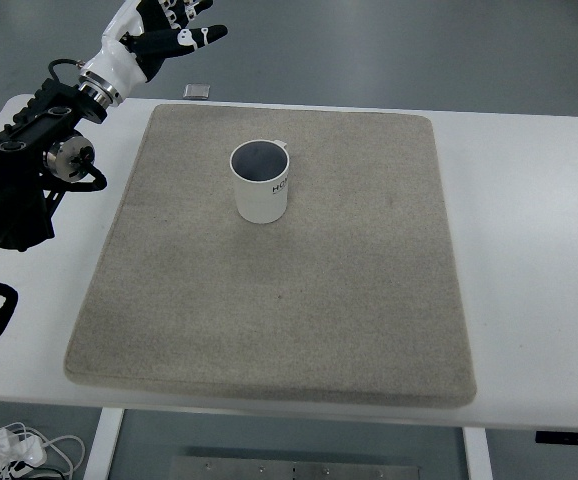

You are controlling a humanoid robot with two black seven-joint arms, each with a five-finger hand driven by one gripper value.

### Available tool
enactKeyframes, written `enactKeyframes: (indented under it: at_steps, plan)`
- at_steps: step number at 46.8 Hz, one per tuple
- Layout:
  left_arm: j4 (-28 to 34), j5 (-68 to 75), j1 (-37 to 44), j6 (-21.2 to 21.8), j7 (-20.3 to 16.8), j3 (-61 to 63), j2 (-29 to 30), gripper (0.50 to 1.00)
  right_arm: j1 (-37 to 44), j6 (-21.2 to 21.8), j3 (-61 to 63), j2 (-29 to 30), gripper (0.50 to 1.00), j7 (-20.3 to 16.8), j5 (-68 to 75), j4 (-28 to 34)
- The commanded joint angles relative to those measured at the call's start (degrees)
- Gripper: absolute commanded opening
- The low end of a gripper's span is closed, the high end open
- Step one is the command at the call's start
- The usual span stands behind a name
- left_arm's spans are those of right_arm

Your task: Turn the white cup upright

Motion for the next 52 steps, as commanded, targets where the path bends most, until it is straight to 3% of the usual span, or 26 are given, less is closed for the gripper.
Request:
enactKeyframes:
  at_steps: [1, 17, 23, 35, 42, 52]
  plan:
    - [-0.18, -4.23, 0.92, -0.54, 0.0, 0.01, -0.15, 0.994, 0.0, 0.0, 0.0, 0.0, 0.952, -0.01, 0.0, 0.0]
    - [0.35, -15.75, 3.65, -0.89, 0.0, -0.08, -0.15, 0.996, 0.0, 0.0, 0.0, 0.0, 0.952, -0.01, 0.0, 0.0]
    - [0.61, -20.14, 4.09, -0.54, 9.32, -0.69, -0.23, 0.996, 0.0, 0.0, 0.17, 0.0, 0.952, -0.01, 0.09, 0.0]
    - [4.39, -34.73, 4.09, -0.19, 21.46, -3.07, -2.87, 0.996, 0.0, 0.53, 0.26, 0.0, 0.952, -0.01, -0.09, 0.53]
    - [4.57, -39.93, 4.26, -0.01, 24.63, -3.07, -4.27, 0.996, -0.09, 0.53, 0.17, 0.0, 0.952, -0.01, -0.09, 0.44]
    - [4.83, -43.71, 4.97, -0.01, 25.24, -8.07, -6.12, 0.996, -0.18, 0.53, 0.0, 0.0, 0.952, -0.01, -0.09, 0.35]
